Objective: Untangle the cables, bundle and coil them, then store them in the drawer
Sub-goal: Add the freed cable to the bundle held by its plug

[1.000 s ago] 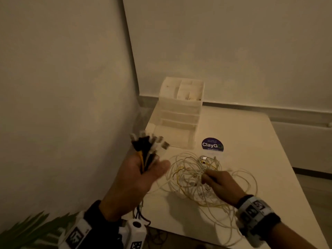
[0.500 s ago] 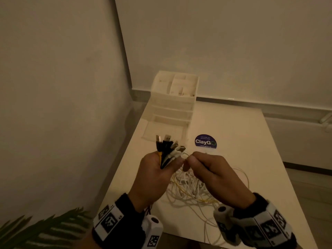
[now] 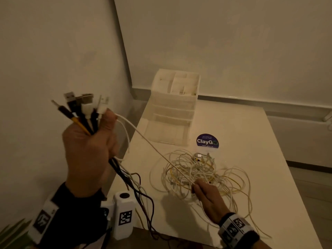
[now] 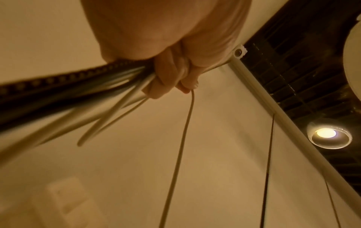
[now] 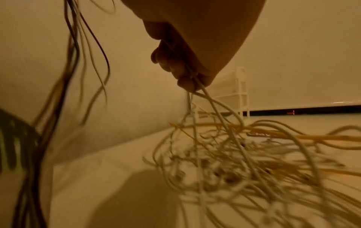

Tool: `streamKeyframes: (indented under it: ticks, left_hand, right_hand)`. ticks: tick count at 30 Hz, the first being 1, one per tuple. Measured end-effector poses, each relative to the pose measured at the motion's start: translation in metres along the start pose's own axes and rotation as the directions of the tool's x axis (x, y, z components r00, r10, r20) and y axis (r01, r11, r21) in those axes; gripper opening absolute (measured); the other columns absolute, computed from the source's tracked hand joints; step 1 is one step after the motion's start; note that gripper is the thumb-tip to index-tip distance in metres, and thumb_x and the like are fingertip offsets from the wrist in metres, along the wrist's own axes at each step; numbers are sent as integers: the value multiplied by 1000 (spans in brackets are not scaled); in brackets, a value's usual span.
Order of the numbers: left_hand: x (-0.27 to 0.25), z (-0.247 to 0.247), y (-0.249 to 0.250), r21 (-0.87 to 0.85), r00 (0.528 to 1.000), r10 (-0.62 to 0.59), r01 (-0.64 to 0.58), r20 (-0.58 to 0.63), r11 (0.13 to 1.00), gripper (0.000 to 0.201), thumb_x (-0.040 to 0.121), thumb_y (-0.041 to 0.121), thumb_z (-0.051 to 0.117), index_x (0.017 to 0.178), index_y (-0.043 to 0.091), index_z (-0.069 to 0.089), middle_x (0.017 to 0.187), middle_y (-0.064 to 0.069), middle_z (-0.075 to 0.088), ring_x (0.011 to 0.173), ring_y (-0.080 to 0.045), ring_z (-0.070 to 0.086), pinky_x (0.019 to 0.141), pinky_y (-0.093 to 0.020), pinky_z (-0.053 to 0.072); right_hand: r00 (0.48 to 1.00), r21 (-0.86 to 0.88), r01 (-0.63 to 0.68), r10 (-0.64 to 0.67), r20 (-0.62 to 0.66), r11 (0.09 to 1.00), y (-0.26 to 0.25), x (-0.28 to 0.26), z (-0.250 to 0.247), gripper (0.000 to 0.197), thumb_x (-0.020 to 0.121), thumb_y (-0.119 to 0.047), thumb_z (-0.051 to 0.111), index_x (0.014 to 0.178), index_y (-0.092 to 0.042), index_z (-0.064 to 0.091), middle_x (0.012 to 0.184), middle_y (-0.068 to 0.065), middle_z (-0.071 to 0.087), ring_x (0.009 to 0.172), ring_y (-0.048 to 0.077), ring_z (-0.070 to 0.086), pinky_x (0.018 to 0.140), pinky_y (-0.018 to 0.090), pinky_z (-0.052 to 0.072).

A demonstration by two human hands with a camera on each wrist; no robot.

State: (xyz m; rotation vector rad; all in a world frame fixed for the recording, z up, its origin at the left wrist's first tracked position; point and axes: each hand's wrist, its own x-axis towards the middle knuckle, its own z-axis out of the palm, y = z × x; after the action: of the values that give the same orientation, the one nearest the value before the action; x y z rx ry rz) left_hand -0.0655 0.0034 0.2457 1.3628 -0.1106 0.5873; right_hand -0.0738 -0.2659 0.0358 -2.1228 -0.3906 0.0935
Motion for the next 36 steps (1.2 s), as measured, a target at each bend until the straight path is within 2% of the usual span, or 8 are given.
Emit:
streamKeyframes:
  ticks: [4,8,11,15,18,21,27,36]
  left_hand:
    - [-8,-32,3,164,998,33,-22,-63,986,37,90,24,61,82,-11,52,48,6,37,36,-8,29,46,-18,29]
    - [-23,-50,-3,588,992,110,-55,-59,807,12,88,32,67,99,35,67,69,32,64,63,12,59,60,-13,47]
    - [-33,-39,-3,690,979,201,-149,5,708,22,86,44,64,99,27,67,68,31,63,69,18,59,61,-3,44]
    - [-51,3,-22,638,954,-44,-162,295,753,29,83,48,64,107,33,71,75,19,72,67,3,67,59,-18,52]
    - [-57,34,-41,580,898,-163,-118,409,806,19,87,33,68,103,25,73,68,27,66,67,12,61,60,-5,41]
    - [-53,47,-49,511,941,-119,-63,316,857,16,84,27,69,95,17,74,62,34,59,69,21,57,63,1,38]
    - [-30,39,-26,402,997,-7,-24,75,915,15,79,40,63,67,31,61,49,18,55,47,1,51,48,-12,39]
    - [-23,-5,-7,299,999,-35,27,23,954,33,80,51,63,81,19,71,44,6,41,37,-19,32,48,-27,30]
  right_hand:
    - [997,-118,-57,62,38,991,25,17,-17,43,96,-46,35,74,-13,52,62,-2,49,57,7,44,56,20,31]
    - [984,-217,-103,131,119,971,8,42,-49,35,99,-26,47,68,-11,53,54,-8,47,51,4,43,55,24,33]
    - [990,-284,3,37,137,959,-34,50,-72,35,98,-23,49,64,-15,54,51,-13,50,50,3,46,51,16,31]
    - [964,-263,237,-193,183,935,-97,52,-82,33,98,-23,49,67,-20,57,50,-9,48,45,7,42,48,16,30]
    - [945,-218,321,-297,137,922,-135,52,-85,32,98,-31,46,72,-20,61,53,-7,53,47,9,48,49,20,38]
    - [955,-140,296,-289,70,945,-153,49,-86,36,96,-45,40,79,-24,63,62,4,60,56,21,57,56,38,46]
    - [988,187,147,-136,-70,971,-118,22,-54,32,98,-38,40,81,-21,62,56,0,49,52,8,45,54,26,38]
    - [993,-14,-103,102,-55,995,-25,-8,1,29,99,-37,34,76,-29,51,60,2,48,52,15,43,54,26,34]
